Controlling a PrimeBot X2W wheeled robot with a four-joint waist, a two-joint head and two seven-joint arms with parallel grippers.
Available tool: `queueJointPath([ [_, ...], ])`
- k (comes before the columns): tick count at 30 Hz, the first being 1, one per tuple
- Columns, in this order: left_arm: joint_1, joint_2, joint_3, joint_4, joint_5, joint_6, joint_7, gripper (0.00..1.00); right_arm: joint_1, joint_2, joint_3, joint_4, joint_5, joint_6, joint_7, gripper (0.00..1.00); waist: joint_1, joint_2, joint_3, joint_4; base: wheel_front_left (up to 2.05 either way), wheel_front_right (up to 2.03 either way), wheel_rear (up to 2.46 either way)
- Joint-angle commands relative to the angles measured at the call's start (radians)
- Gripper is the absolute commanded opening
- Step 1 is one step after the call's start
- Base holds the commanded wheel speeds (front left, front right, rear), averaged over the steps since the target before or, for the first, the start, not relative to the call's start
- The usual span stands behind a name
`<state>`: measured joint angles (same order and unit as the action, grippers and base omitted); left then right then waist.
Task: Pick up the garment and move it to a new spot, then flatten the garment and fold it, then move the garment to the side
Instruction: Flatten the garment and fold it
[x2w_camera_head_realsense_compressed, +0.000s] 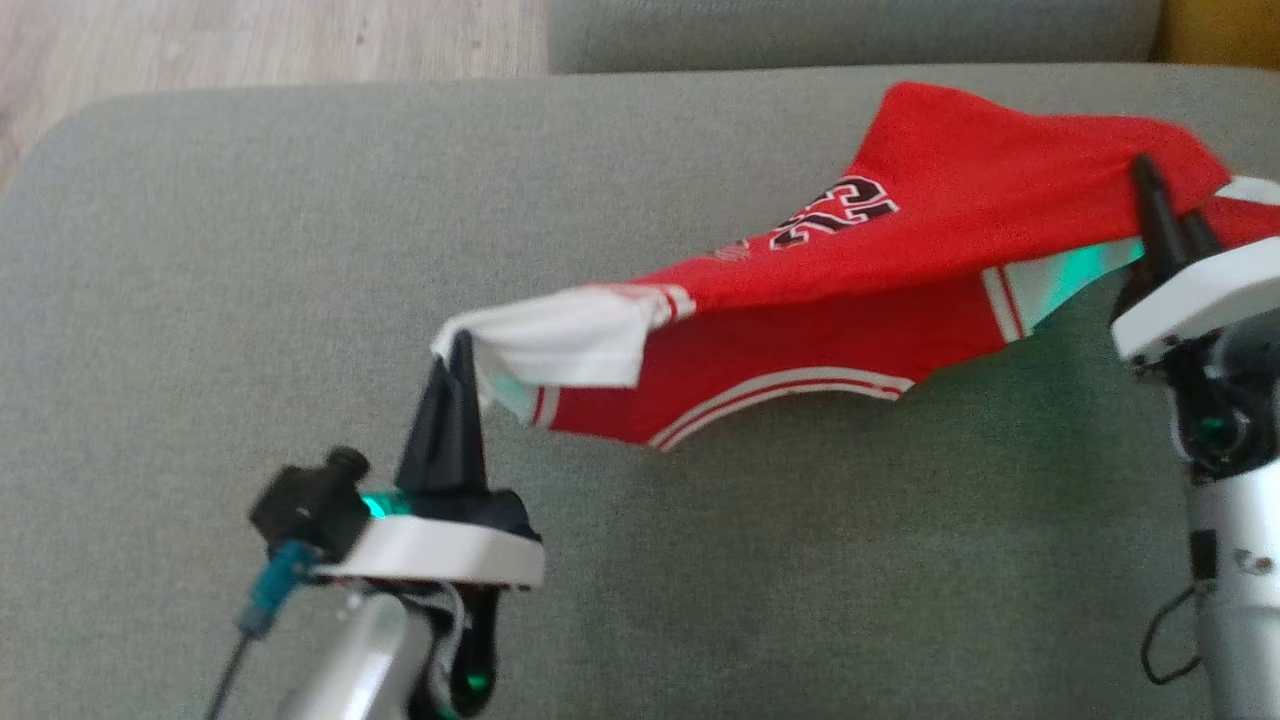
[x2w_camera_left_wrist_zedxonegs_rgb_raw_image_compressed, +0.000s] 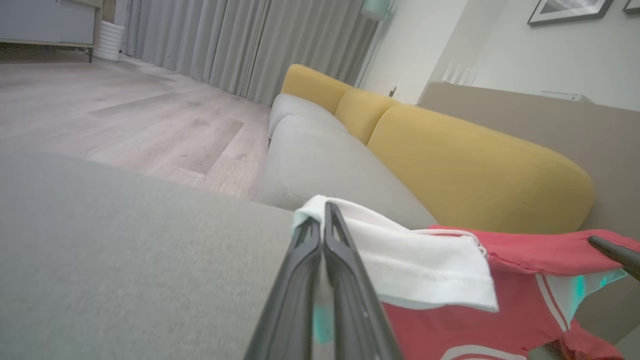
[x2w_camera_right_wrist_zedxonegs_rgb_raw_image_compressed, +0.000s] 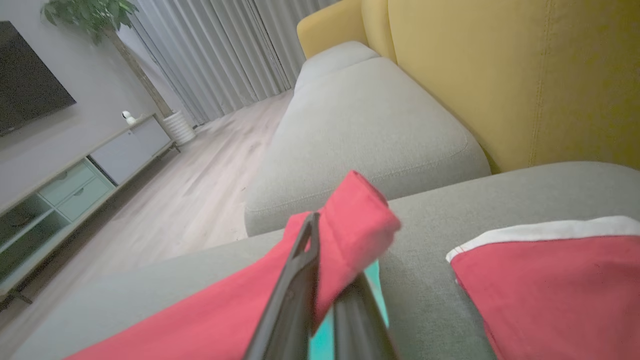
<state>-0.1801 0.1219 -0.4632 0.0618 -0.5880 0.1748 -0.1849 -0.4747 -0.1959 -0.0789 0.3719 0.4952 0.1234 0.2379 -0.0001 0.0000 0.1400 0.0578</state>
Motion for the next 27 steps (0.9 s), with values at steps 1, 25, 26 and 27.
queueJointPath([
  [1,-0.055,0.026,0.052,-0.065,-0.003,-0.003,0.006,0.00,-0.005,-0.016,0.008,-0.075,0.019,0.007,0.005,0.00,0.0001,0.0000,-0.023,-0.008,0.00,0.00,0.00],
  [25,-0.109,0.115,0.110,-0.270,-0.007,0.046,0.117,0.00,0.217,0.113,-0.029,-0.483,-0.094,0.007,0.150,0.00,0.0001,0.0000,-0.014,-0.044,0.00,0.00,0.00],
  [26,-0.100,0.105,0.106,-0.248,-0.013,0.044,0.108,0.00,0.223,0.118,-0.024,-0.448,-0.100,0.007,0.132,0.00,0.0001,0.0000,-0.004,-0.043,0.00,0.00,0.00],
  [27,-0.091,0.097,0.102,-0.224,-0.016,0.042,0.097,0.00,0.228,0.123,-0.017,-0.409,-0.105,0.007,0.112,0.00,0.0001,0.0000,0.006,-0.043,0.00,0.00,0.00],
])
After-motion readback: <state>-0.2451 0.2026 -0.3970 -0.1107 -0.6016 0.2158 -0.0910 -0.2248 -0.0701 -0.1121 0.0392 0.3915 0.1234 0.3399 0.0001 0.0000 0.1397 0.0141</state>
